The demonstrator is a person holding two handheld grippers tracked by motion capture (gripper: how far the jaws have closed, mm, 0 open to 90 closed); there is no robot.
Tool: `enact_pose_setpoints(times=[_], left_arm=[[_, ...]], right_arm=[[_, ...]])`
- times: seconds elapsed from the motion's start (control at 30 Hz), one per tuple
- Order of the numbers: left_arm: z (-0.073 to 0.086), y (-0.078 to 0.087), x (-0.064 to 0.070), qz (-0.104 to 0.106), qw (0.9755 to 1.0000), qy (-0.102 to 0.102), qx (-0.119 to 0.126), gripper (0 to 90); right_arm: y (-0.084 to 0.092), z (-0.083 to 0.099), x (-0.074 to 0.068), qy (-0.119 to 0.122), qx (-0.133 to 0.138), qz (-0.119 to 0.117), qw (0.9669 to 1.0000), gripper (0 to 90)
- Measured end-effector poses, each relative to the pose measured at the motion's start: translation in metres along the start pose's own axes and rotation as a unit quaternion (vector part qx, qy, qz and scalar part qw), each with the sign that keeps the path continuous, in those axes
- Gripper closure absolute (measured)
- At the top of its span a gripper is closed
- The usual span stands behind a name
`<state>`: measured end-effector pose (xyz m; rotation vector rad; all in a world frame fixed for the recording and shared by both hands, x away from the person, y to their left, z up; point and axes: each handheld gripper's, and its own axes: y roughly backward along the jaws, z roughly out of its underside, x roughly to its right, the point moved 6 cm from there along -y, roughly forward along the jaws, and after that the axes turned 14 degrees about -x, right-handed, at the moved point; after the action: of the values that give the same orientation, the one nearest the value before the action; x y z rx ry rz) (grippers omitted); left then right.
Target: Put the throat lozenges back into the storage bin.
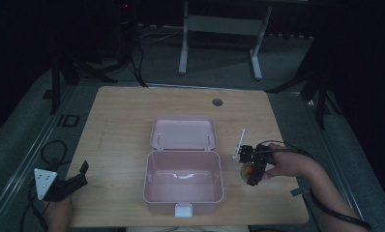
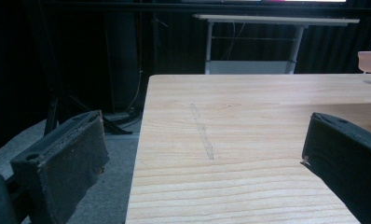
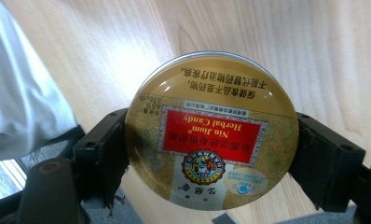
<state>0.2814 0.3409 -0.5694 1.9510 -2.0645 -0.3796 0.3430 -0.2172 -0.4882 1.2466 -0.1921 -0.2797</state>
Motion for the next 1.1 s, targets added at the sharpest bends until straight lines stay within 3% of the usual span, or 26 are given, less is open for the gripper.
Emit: enact_pose_setpoints(times=[0.23, 0.3, 0.4, 0.73, 1.1], left_arm=[[0.000, 0.000, 0.000, -0.001, 1.0000, 0.001, 0.000, 0.4], [0.000, 0.000, 0.000, -0.001, 1.0000, -0.001, 0.000, 0.4], [0.000, 0.000, 0.000, -0.001, 1.0000, 0.000, 0.000, 0.4], [0.000, 0.000, 0.000, 0.001, 1.0000, 0.002, 0.000, 0.4], [0.000, 0.000, 0.000, 0.002, 1.0000, 0.002, 0.002, 0.4]], right_arm=[[0.031, 0.011, -0.008, 0.002, 0.003, 0.013, 0.9999, 20.1], [0.056, 0.017, -0.009, -0.009, 0.028, 0.017, 0.9994, 20.1], [0.070, 0.019, -0.009, -0.012, 0.033, 0.022, 0.9991, 20.1], [0.081, 0.001, -0.021, 0.023, 0.027, 0.018, 0.9992, 20.2], [0.094, -0.041, -0.041, 0.079, 0.038, 0.020, 0.9959, 20.2]])
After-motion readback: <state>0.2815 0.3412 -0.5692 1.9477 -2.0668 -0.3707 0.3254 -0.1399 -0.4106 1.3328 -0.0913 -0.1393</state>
